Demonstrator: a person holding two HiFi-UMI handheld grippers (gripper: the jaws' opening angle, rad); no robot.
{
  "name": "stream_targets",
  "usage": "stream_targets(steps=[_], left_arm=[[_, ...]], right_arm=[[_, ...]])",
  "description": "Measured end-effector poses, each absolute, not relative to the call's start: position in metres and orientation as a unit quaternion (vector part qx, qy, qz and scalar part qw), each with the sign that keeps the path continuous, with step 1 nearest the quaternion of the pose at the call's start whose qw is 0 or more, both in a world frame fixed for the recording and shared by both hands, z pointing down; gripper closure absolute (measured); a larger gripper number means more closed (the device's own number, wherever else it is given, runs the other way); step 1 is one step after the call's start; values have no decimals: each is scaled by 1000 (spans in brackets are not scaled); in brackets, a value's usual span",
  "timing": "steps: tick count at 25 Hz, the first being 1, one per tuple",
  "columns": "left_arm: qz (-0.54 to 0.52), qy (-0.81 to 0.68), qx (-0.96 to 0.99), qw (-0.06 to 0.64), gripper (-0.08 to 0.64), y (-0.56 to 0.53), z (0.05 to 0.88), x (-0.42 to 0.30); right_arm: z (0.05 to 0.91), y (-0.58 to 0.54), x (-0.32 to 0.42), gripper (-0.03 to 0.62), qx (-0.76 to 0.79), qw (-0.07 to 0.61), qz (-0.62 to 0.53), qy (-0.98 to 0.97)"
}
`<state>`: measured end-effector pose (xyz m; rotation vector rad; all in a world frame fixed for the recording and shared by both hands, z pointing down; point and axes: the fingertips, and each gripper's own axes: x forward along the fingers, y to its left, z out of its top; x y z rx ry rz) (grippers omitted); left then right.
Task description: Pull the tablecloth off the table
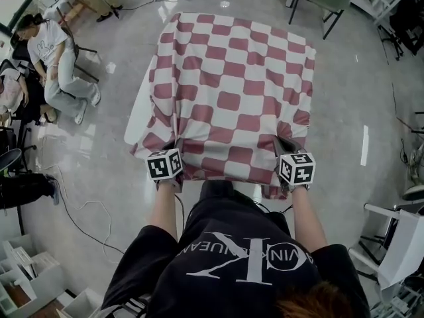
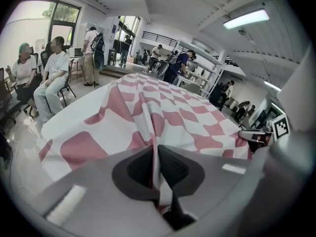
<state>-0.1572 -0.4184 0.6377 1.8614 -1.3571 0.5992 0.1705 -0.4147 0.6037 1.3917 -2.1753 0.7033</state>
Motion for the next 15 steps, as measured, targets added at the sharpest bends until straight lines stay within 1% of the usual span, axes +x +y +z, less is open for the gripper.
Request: stream_targets(steps=[15], left_arm=[[193,-563,710,377,534,-377,597,-148]], right_arm=[[567,-389,183,580,483,219,256,-808]])
